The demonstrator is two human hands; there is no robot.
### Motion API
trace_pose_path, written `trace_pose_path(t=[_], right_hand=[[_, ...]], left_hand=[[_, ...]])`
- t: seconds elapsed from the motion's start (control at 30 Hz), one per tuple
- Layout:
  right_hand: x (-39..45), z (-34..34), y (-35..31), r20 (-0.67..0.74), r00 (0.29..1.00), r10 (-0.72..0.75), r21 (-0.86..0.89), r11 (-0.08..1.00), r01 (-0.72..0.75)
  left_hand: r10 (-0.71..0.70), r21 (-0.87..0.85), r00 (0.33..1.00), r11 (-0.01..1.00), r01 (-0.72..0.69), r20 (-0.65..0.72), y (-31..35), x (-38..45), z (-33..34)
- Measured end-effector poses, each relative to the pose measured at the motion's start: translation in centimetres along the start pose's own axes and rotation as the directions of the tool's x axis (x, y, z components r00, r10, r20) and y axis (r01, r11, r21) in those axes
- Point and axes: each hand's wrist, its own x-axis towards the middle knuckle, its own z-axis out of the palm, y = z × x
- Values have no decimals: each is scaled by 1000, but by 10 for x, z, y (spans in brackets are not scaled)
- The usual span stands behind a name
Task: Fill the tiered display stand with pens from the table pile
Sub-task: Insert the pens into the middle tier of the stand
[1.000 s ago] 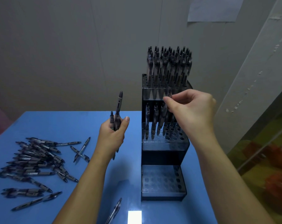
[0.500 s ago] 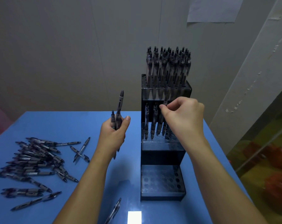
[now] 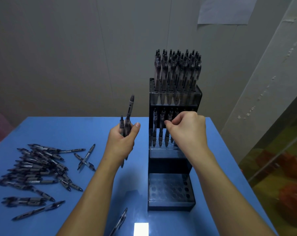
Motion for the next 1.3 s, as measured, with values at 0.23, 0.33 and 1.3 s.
trace_pose_path(t=[0.23,0.33,1.3], right_hand=[[-9,-13,-5,58,998,-31,-302,952,48],[-15,-23,-19,27,989,-143,-257,955,145],[-30,17,-42,226,932,-283,255,941,224]], left_hand=[[-9,-6,1000,1000,9,28,7,-3,-2],[3,-32,999,999,-2,52,12,-6,-2],[32,34,999,999,-33,41,21,-14,5]])
